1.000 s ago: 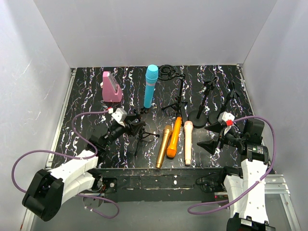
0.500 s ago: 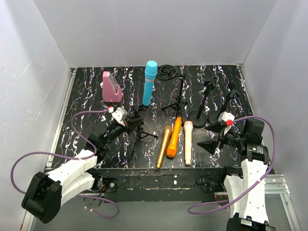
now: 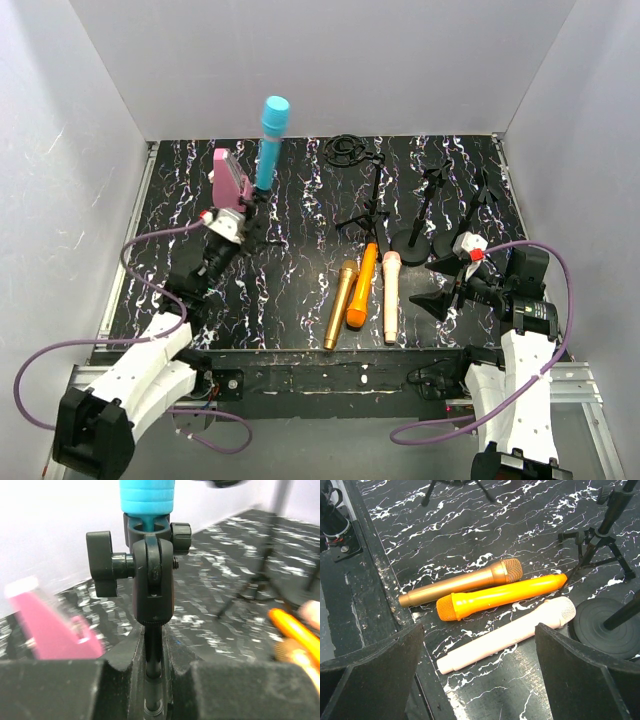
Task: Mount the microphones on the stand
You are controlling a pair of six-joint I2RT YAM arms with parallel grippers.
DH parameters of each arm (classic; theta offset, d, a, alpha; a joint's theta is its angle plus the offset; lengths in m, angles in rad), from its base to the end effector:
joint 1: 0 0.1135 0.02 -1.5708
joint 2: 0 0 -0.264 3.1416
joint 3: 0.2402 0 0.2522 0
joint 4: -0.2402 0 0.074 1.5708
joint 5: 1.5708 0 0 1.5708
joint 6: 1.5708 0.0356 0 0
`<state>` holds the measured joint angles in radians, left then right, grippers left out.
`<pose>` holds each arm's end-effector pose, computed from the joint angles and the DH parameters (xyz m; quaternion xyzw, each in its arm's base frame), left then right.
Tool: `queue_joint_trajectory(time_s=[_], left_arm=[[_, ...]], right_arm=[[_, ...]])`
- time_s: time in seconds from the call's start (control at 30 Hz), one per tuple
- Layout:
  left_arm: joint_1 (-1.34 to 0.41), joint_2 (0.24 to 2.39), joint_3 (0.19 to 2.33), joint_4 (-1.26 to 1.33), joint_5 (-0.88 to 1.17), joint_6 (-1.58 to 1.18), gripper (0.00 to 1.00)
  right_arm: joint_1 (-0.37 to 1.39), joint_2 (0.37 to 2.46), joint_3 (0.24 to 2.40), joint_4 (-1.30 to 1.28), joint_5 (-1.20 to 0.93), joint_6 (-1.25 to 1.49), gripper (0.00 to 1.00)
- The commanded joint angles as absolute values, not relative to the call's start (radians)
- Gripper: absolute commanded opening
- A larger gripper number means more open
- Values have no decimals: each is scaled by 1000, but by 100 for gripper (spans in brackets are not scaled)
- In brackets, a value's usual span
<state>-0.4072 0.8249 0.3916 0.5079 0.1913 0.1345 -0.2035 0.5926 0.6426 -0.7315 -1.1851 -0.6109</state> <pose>0.1782 -0.0842 0.2671 0.2486 0.6337 -0.1635 0.7140 0.1149 0.0100 0.2781 -0.3867 0.6848 0.3216 0.5273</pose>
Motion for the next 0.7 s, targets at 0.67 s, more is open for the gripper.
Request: queue_joint_trajectory(time_s=[0.67], left_arm=[[175, 1449, 705, 1100, 172, 104, 0]], right_arm=[[-204, 637, 646, -767, -1236, -660, 98]])
